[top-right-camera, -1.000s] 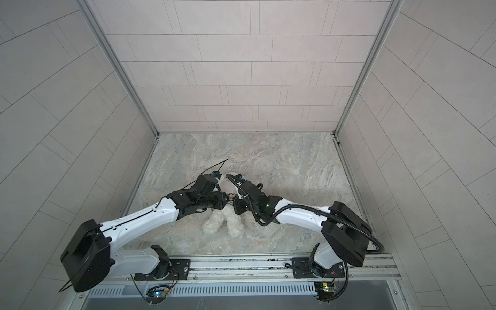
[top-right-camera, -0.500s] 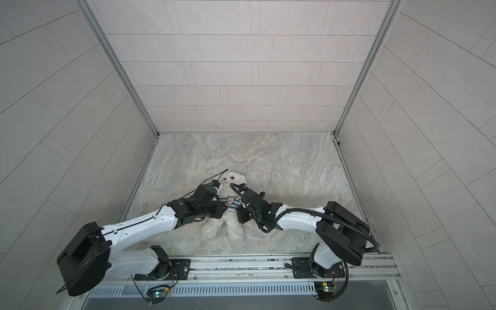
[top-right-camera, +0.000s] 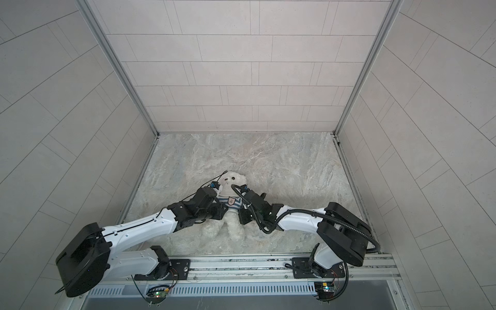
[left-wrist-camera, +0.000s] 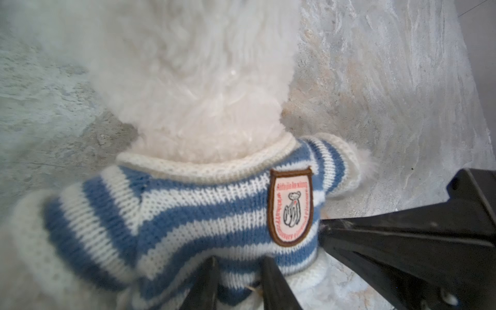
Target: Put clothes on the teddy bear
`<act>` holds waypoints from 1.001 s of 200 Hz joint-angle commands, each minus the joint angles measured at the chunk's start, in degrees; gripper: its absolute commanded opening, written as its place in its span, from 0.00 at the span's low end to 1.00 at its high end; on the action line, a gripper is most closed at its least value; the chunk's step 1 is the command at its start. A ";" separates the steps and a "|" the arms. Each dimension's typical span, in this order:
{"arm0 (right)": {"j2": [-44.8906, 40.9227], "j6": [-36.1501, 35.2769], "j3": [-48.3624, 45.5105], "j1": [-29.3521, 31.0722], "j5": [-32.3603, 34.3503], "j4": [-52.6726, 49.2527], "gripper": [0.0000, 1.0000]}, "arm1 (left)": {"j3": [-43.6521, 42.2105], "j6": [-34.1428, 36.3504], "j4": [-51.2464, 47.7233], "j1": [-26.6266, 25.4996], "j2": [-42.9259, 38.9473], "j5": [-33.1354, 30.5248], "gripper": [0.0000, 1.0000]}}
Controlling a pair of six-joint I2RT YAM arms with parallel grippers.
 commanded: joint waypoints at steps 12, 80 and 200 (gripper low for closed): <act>-4.81 -0.51 0.88 0.04 3.87 -0.94 0.05 | -1.48 -0.65 -2.62 -0.34 -3.29 -1.03 0.37; -10.18 -4.31 0.21 -1.57 5.99 -0.28 0.21 | 2.41 1.03 -5.63 3.99 -7.88 0.77 0.45; -8.18 -3.18 0.81 -9.42 -0.93 -0.92 0.80 | 6.28 5.23 -8.21 23.37 -7.53 9.01 0.91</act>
